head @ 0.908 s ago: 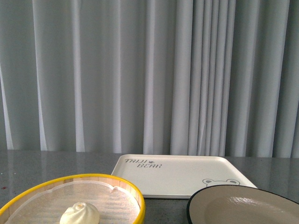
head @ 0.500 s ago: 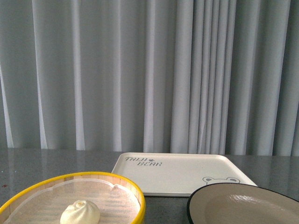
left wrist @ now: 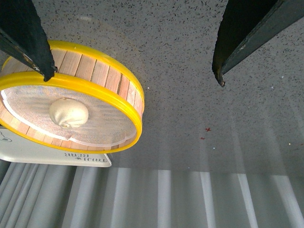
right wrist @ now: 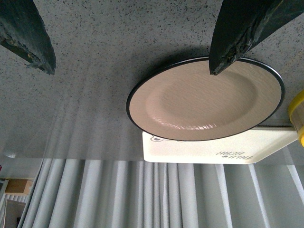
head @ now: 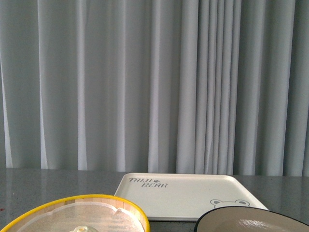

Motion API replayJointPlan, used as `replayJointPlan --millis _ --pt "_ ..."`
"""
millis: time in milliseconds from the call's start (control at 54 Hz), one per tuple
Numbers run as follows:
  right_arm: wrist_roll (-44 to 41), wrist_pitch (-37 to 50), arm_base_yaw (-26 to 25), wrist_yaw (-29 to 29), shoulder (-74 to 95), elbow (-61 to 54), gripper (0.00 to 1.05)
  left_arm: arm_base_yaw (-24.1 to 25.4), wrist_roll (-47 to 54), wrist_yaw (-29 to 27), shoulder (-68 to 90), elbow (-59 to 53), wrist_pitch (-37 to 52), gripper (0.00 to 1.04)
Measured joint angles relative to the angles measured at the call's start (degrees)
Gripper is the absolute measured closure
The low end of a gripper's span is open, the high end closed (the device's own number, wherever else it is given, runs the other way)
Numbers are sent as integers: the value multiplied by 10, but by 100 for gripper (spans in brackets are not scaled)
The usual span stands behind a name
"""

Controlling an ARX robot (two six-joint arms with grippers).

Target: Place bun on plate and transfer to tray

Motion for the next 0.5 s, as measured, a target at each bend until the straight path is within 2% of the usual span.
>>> replayJointPlan --millis 148,204,241,371,445,500 --pt "0 0 0 0 0 0 9 0 0 -3 1 1 -1 7" --pt "0 0 0 0 0 0 9 -21 -68 -89 65 40 -99 7" --pt "0 0 0 0 0 0 9 -20 -110 -119 129 65 -117 7" --pt "0 0 0 0 0 0 9 36 -155 -72 291 130 -37 7" --pt "0 0 0 0 0 0 9 84 -156 -32 396 207 18 7" --pt "0 0 0 0 0 0 9 90 -134 5 476 276 31 7"
